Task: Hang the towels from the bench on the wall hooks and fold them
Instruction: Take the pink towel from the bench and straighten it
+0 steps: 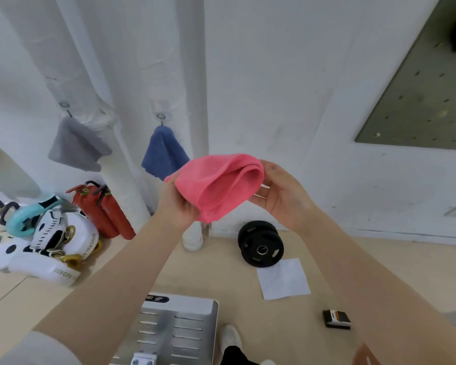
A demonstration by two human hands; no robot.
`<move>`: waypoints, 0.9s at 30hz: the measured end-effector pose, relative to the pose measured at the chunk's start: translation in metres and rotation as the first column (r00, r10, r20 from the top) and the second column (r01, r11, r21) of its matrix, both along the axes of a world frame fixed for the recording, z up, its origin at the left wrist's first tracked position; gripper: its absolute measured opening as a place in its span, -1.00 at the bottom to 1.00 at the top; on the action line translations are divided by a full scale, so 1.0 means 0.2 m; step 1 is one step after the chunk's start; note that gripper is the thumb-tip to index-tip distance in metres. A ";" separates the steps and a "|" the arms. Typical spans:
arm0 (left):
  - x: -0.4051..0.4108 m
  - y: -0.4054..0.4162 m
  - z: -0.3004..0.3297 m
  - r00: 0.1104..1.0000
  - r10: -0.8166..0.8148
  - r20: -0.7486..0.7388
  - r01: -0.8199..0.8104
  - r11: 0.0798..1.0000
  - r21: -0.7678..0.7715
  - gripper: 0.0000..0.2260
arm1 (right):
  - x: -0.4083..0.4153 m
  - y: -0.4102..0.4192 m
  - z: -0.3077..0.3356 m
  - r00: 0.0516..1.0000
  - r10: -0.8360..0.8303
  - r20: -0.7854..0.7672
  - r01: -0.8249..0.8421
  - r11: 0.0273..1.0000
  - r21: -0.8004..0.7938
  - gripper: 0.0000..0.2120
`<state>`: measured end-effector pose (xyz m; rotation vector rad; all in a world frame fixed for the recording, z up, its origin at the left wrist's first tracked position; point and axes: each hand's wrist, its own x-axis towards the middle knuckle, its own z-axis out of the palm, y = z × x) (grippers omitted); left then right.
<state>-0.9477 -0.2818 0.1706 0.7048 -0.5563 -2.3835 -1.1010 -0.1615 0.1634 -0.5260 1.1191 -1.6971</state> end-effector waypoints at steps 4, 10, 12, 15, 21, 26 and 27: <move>-0.08 -0.08 0.03 1.000 -0.016 -0.003 0.015 0.997 -0.075 -0.64 | -0.12 -0.07 0.04 0.989 -0.033 -0.142 0.034 0.999 0.009 -0.87; -0.19 -0.18 0.05 0.994 -0.033 0.100 0.048 0.989 -0.141 -0.78 | -0.29 -0.16 0.07 0.933 0.255 -0.253 -0.227 0.965 0.134 -0.91; -0.23 -0.19 0.06 0.992 -0.042 0.118 0.059 0.988 -0.141 -0.78 | -0.33 -0.20 0.10 0.894 0.331 -0.303 -0.283 0.940 0.193 -0.92; -0.27 -0.23 0.06 0.991 -0.032 0.128 0.043 0.995 -0.087 -0.78 | -0.40 -0.26 0.13 0.732 0.383 -0.564 -0.159 0.900 0.405 -0.83; -0.38 -0.33 0.04 0.988 0.061 0.140 -0.059 0.998 -0.023 -0.86 | -0.46 -0.31 0.00 0.140 -0.122 -0.983 0.384 0.921 -0.060 -0.86; -0.45 -0.36 0.04 0.983 -0.017 0.181 0.041 0.991 -0.127 -0.80 | -0.62 -0.30 -0.11 0.355 0.231 -0.906 -0.024 0.971 0.238 -0.79; -0.47 -0.36 0.04 0.971 -0.061 0.230 0.101 0.981 -0.166 -0.78 | -0.64 -0.31 -0.09 0.608 0.265 -0.748 -0.093 0.960 0.265 -0.84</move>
